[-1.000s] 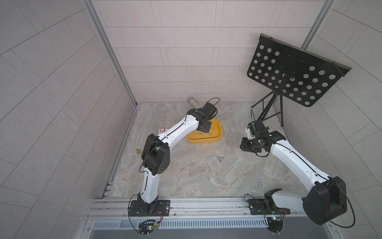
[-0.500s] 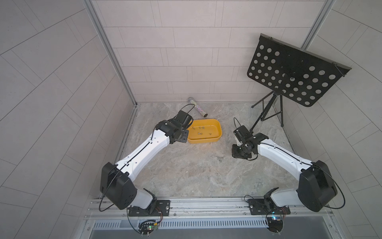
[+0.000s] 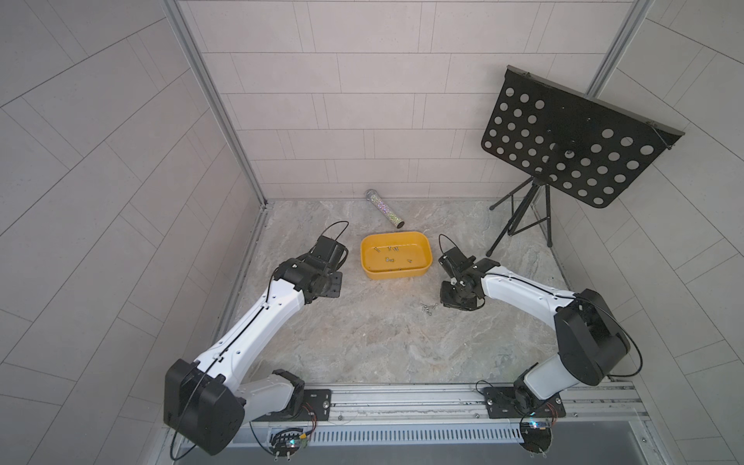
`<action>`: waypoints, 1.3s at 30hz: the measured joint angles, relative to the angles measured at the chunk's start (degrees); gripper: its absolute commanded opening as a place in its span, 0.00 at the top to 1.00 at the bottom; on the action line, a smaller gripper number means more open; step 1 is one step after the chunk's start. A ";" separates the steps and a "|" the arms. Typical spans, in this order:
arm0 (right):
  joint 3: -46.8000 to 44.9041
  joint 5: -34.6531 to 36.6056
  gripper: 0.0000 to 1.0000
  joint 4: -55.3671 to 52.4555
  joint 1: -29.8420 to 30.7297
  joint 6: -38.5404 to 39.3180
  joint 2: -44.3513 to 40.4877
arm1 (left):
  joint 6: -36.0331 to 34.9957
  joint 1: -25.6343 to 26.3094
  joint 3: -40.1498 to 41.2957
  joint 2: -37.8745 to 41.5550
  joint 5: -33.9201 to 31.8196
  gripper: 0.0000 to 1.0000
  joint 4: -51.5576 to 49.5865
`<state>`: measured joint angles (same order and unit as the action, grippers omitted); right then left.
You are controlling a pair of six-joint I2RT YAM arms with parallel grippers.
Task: Put the screws on the desktop into the storage box
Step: Pick up the screw from the center of the board.
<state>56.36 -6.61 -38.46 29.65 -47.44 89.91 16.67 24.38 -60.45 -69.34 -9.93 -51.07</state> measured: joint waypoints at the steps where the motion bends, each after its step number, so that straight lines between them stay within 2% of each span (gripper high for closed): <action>1: 0.00 0.07 0.68 0.61 0.26 -0.66 0.79 | 0.00 -0.04 0.00 0.00 0.20 0.58 0.13; 10: 2.71 0.66 0.68 2.73 1.88 -3.93 6.23 | 0.00 -0.42 0.55 0.00 0.96 0.58 0.68; 23: 4.17 0.59 0.68 4.50 2.89 -4.74 10.47 | 0.00 -1.42 0.81 0.00 1.99 0.58 1.09; 39: 4.22 1.22 0.87 4.79 3.37 -4.90 10.69 | -0.02 -2.25 0.92 0.00 2.73 0.58 1.11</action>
<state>60.58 -5.39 -33.67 33.01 -52.34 100.60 16.64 22.13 -59.53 -69.34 -7.20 -49.95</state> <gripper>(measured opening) 0.151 0.421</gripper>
